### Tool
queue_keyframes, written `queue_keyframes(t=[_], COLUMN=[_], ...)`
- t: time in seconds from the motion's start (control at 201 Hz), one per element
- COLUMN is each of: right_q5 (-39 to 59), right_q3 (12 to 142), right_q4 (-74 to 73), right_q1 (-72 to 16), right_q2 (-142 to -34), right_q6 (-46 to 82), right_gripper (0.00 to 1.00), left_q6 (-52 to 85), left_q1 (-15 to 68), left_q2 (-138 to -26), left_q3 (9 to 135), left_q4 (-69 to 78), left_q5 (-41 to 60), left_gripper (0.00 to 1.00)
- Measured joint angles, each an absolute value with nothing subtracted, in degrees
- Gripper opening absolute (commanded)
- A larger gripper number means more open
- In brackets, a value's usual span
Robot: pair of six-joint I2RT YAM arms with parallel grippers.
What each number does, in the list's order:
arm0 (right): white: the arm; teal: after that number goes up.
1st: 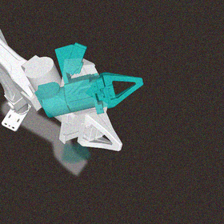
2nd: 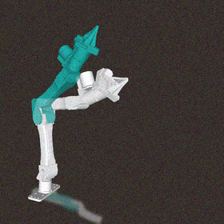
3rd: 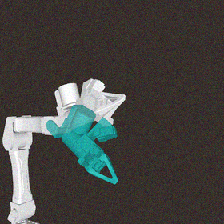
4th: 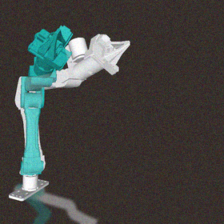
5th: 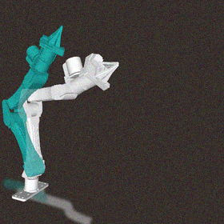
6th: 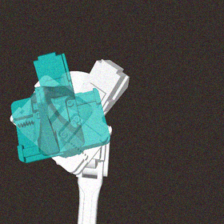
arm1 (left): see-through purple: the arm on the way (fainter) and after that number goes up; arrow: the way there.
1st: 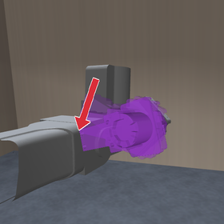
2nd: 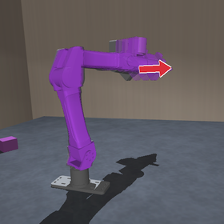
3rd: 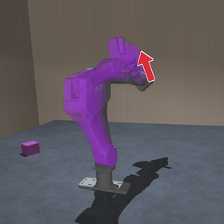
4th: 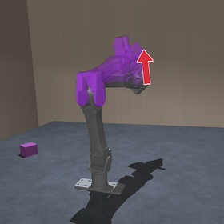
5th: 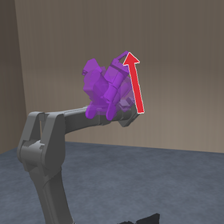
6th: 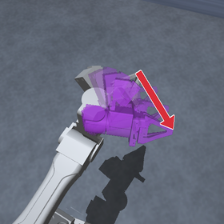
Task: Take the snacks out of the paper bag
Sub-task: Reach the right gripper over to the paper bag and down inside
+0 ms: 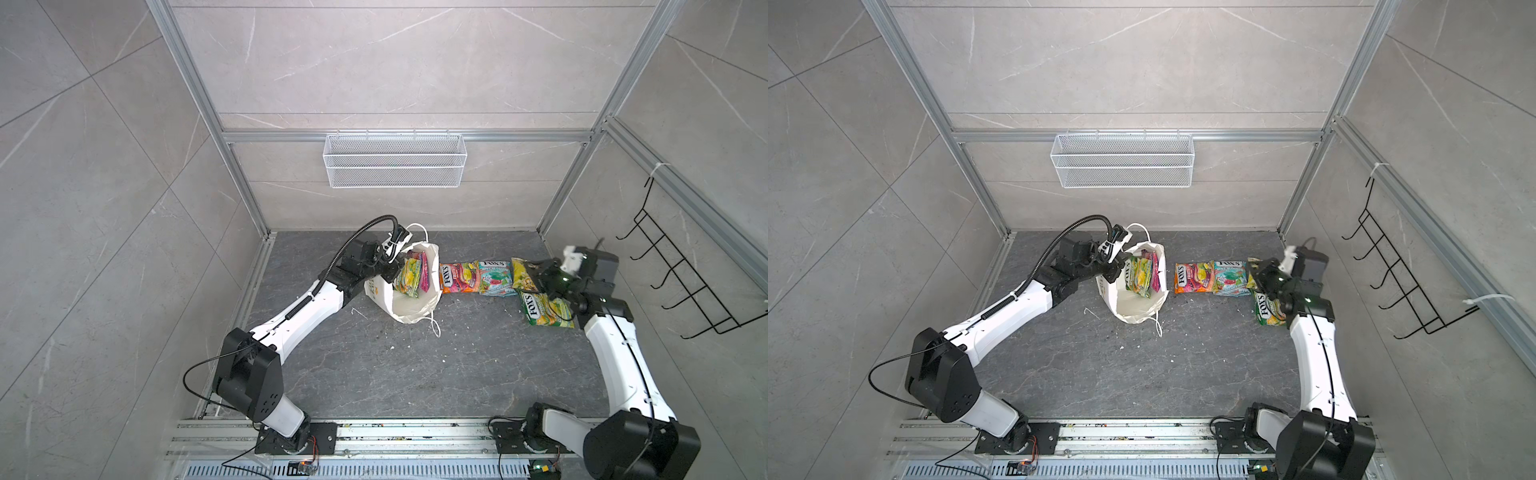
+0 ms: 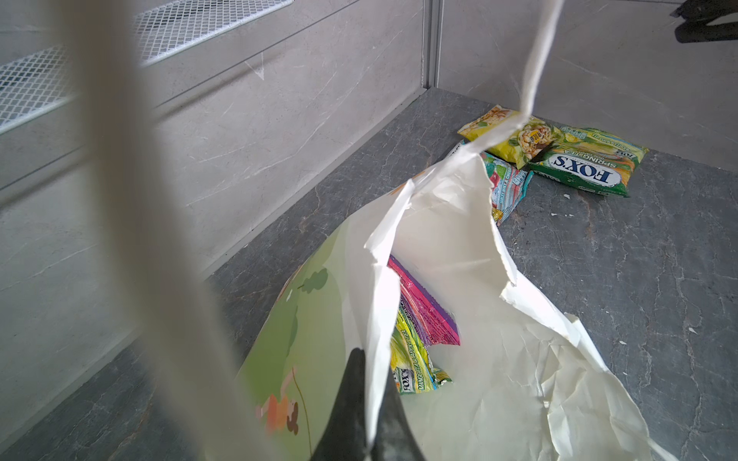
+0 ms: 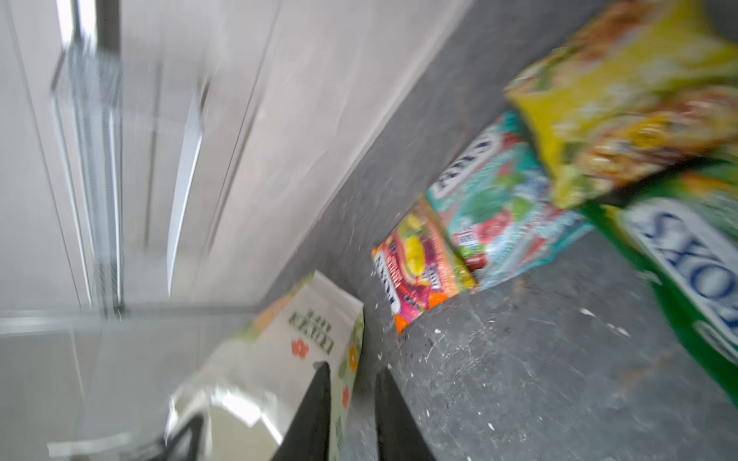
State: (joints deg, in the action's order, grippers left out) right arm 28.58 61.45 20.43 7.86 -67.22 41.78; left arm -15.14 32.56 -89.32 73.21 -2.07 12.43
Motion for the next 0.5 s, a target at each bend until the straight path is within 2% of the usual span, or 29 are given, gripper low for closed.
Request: queue_keyframes(t=[0.03, 0.294, 0.378, 0.498], right_q5=[27.05, 12.58, 8.23, 2.98], right_q3=[62.65, 65.08, 66.13, 68.47], right_q4=[20.84, 19.9, 18.79, 17.67], right_q1=[3.68, -31.66, -37.78, -41.74], right_q2=[-67.46, -69.19, -72.95, -80.75], right_q6=[40.21, 30.22, 28.71, 27.77], right_gripper=[0.0, 0.0, 0.0, 0.0], left_q6=[-15.14, -15.14, -15.14, -15.14], left_q1=[32.56, 32.56, 32.53, 32.56], left_q2=[-89.32, -89.32, -89.32, -89.32], left_q3=[73.21, 73.21, 73.21, 73.21], left_q4=[-2.09, -2.11, -2.11, -2.11], left_q5=[12.43, 12.4, 12.47, 12.58], left_gripper=[0.0, 0.0, 0.0, 0.0])
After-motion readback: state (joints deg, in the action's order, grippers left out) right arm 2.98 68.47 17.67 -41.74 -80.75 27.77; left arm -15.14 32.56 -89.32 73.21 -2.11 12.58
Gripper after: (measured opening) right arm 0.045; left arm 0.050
